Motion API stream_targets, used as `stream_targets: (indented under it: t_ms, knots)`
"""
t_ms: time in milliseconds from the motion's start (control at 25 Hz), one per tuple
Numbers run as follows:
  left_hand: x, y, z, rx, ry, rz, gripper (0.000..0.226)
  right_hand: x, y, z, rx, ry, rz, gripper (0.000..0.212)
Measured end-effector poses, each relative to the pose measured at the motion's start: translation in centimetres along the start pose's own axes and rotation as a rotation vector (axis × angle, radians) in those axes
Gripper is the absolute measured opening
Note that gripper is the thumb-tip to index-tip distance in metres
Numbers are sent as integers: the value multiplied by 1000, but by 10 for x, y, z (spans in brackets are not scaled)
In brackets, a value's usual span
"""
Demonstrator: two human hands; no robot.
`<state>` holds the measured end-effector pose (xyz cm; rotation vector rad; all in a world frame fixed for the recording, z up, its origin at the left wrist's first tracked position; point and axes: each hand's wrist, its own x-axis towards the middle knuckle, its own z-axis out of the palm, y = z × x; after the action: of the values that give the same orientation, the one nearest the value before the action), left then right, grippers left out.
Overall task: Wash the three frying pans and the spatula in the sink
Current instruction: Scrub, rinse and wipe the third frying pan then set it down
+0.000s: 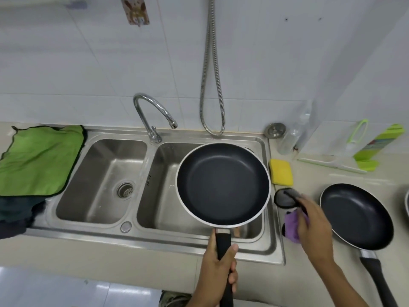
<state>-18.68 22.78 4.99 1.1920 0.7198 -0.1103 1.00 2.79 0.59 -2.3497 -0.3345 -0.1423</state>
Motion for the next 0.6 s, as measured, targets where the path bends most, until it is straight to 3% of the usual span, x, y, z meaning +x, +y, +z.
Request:
stream_targets:
  t_ms: [80, 160, 240, 400, 440, 520, 600]
  knots:
    - [3, 9, 2, -10, -5, 19, 64, 18, -38, -12, 62, 182, 1, 37]
    - [3, 17, 5, -25, -17, 19, 68, 42, -80, -14, 128, 214, -82, 35]
    - [3, 21, 7, -48, -29, 5, 67, 71, -108, 7, 123, 12, -235, 39]
    - [13, 40, 9, 2, -48, 63, 58, 82, -115, 51, -209, -735, -472, 62]
    - [17, 47, 6, 25, -70, 90, 57, 75, -114, 62, -291, -812, -556, 68]
    - [24, 52, -1, 93, -103, 120, 66, 67, -131, 80, -274, -860, -658, 59]
    - [25, 52, -2, 145, -120, 87, 70, 87, -153, 108, -338, -658, -795, 54]
